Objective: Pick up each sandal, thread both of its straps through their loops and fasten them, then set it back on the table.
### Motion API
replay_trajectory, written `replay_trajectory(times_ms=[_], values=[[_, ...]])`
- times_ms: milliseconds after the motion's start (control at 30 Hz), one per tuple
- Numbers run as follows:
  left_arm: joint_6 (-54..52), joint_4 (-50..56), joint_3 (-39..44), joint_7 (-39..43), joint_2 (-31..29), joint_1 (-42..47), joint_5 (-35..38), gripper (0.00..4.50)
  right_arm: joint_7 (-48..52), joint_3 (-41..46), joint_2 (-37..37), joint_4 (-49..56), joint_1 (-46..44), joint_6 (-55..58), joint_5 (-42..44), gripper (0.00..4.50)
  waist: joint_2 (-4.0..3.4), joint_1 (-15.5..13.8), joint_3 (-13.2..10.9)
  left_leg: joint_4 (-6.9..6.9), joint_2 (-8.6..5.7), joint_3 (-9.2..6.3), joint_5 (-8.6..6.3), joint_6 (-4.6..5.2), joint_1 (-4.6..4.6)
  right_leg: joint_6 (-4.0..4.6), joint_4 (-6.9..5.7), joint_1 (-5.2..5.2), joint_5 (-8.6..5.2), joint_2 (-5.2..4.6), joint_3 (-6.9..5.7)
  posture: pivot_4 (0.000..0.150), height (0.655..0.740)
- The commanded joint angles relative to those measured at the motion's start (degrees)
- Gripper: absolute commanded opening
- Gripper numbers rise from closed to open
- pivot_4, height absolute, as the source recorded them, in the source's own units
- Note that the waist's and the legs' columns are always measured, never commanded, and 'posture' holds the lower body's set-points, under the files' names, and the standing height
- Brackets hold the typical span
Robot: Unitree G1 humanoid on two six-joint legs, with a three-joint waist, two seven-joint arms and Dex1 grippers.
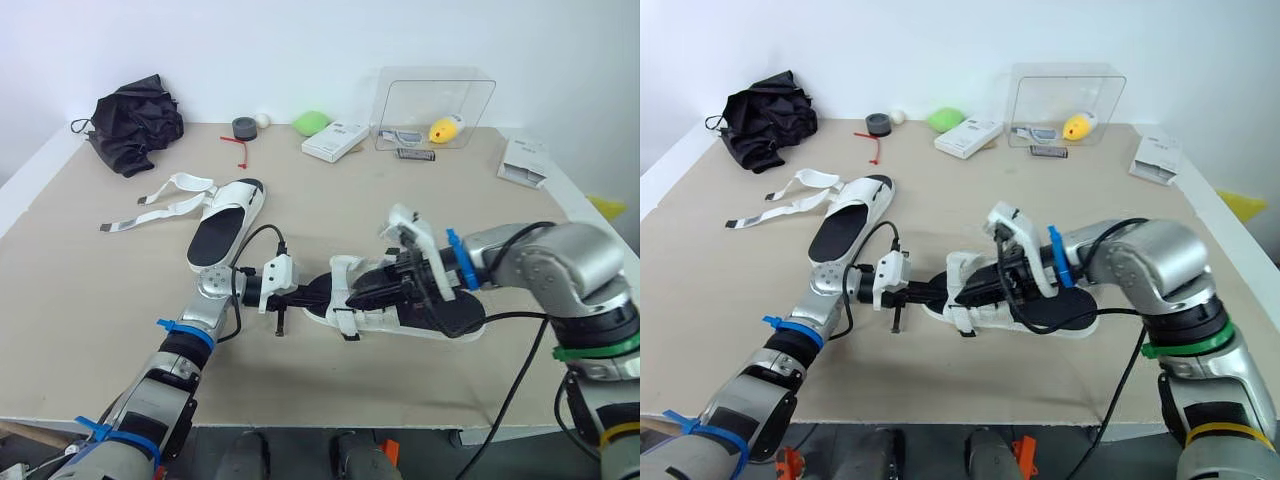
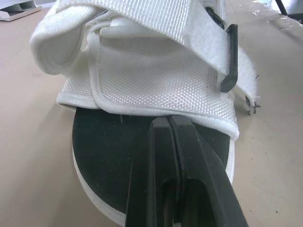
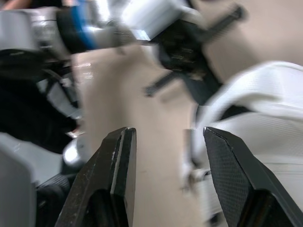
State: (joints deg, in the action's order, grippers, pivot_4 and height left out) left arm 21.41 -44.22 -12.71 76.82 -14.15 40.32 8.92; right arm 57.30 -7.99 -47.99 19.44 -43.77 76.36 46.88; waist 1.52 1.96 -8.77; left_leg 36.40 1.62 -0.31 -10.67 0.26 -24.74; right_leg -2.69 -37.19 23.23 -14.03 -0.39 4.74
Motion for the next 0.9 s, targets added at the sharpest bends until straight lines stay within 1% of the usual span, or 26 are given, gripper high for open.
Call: replay_trajectory(times_ms=[33,67,133,167,267,433,567,700,900], values=[[-1.1,-3.2,-2.1,-0.3,-0.1,-1.5,-3.5,0.00,1.6,7.8,-2.5,9.4,4.6,0.2,7.0,2.47,0.00,-0.1,0.0,0.00,0.00,0.03,0.00,0.00,0.01,0.01,0.00,0.00,0.00,0.00,0.01,0.150,0.7400],[-1.1,-3.3,-2.1,-0.2,-0.1,-1.6,-3.5,0.00,0.5,8.5,-2.7,11.6,6.4,0.9,7.9,2.47,0.00,-0.1,0.0,0.00,0.00,0.01,0.00,0.00,0.01,0.01,0.00,0.00,0.00,0.00,0.00,0.150,0.7400],[-0.9,-3.5,-2.2,-0.1,-0.1,-1.6,-3.6,0.00,-4.8,8.2,-1.3,15.2,10.7,4.2,7.7,2.47,0.02,-0.3,0.0,0.00,0.00,0.03,0.00,0.00,0.01,0.01,0.00,0.00,0.00,0.00,0.01,0.150,0.7400],[-0.9,-3.7,-2.2,-0.1,-0.1,-1.5,-3.6,0.00,-8.2,7.9,0.1,15.2,11.6,5.8,6.7,2.47,0.04,-0.4,0.0,0.00,0.00,0.00,0.00,0.00,0.02,0.01,0.00,-0.04,0.01,0.00,-0.01,0.150,0.7400],[-0.8,-4.0,-2.2,0.1,-0.1,-1.1,-3.6,0.00,-16.8,6.9,4.1,14.1,12.0,9.9,3.2,2.47,0.00,-0.4,0.0,0.03,0.02,0.07,0.02,-0.04,0.09,0.06,-0.01,-0.05,0.05,0.00,0.04,0.150,0.7400],[-0.6,-4.3,-2.3,0.4,0.0,-0.7,-3.6,0.00,-24.7,5.7,7.6,18.1,12.9,12.6,0.5,2.47,0.00,-0.4,0.0,0.05,0.03,0.14,0.11,-0.12,0.07,0.28,0.00,-0.01,0.00,-0.04,0.08,0.150,0.7400],[-0.5,-4.4,-2.4,0.9,-0.3,-0.7,-3.6,0.00,-27.7,6.4,8.6,19.8,13.3,14.7,-0.1,2.47,0.00,-0.4,0.0,0.01,0.03,0.08,0.11,-0.12,0.04,0.03,-0.01,-0.01,0.08,-0.01,0.04,0.150,0.7400],[-0.5,-4.4,-2.5,1.1,-0.3,-0.6,-3.6,0.00,-29.7,5.8,9.4,20.2,13.5,15.8,-0.8,2.47,0.00,-0.3,0.0,0.02,0.03,0.10,0.11,-0.12,0.06,0.15,0.00,-0.02,0.03,-0.01,0.06,0.150,0.7400],[-0.6,-4.2,-2.7,1.2,-0.3,-0.7,-3.6,0.00,-31.6,2.5,11.0,18.1,12.5,15.5,-2.5,2.47,0.00,-0.3,0.0,0.02,0.04,0.10,0.11,-0.12,0.06,0.26,-0.01,-0.02,-0.03,-0.01,0.06,0.150,0.7400]])
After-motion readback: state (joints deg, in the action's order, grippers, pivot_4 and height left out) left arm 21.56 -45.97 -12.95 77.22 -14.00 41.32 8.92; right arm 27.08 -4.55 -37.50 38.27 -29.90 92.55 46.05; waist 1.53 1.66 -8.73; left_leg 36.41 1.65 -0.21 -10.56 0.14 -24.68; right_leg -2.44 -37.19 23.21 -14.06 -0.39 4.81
